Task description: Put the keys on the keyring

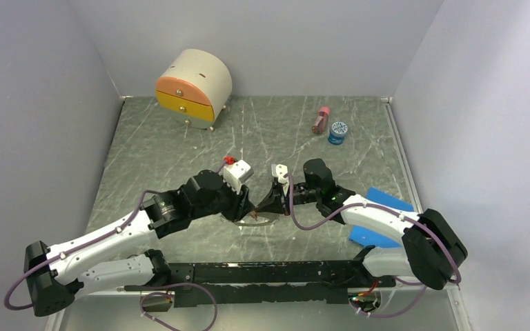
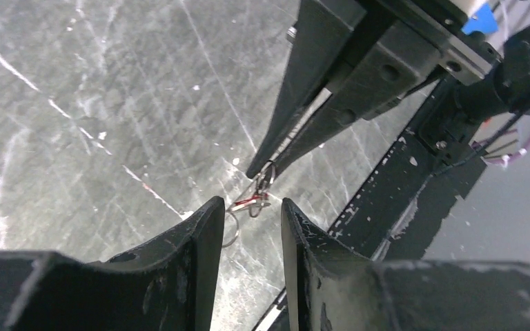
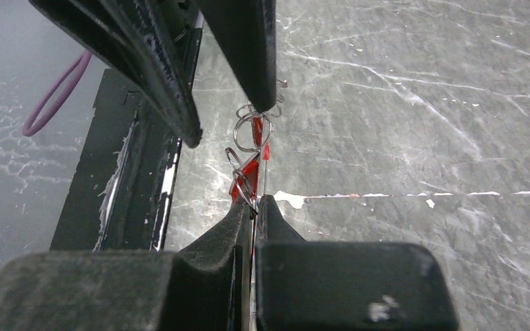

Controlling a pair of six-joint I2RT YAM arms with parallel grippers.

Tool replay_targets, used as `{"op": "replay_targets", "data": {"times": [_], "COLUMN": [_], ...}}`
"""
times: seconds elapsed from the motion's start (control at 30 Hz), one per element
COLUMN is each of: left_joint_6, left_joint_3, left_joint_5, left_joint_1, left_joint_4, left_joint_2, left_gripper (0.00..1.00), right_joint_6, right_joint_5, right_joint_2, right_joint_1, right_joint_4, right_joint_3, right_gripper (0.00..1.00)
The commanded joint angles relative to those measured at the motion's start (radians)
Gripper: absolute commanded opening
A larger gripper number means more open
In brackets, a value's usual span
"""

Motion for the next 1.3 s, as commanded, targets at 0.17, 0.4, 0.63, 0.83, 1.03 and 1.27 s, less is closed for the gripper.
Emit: {"op": "replay_targets", "data": {"times": [0.17,0.4,0.63,0.83,1.03,1.27], "left_joint_6": [0.019,0.05,0.046,0.044,0.062,0.078], "left_joint_3": [0.018,0.02,0.011,0.033,0.055,0.024], "left_joint_5": [0.092,0.087,0.108,0.118,0.1,0.08], "left_joint_1": [0.009,0.008,0.009,0.009,0.007,-0.013], "left_joint_4": [-0.008,-0.03,-0.055,-0.109,-0.147,-0.072], "left_joint_2": [0.065,0.089,0.085,0.137,0.191,0.194], "left_gripper": [0.35,0.13,0.03,0.03,0.02,0.06], "right_joint_6": [-0.003,-0.001,0.015,0.025,0.031,0.044], "right_joint_5": [-0.013,-0.014,-0.018,-0.021,-0.023,-0.026], "right_joint_2": [-0.018,-0.014,-0.012,-0.016,-0.02,-0.022], "right_joint_1": [-0.004,-0.003,-0.004,-0.003,-0.003,-0.004], "right_joint_4": [0.05,0.046,0.069,0.096,0.107,0.121], "right_joint_3": [0.025,0.027,0.022,0.009,0.008,0.005], "right_gripper": [0.0,0.0,0.0,0.0,0.0,0.0]}}
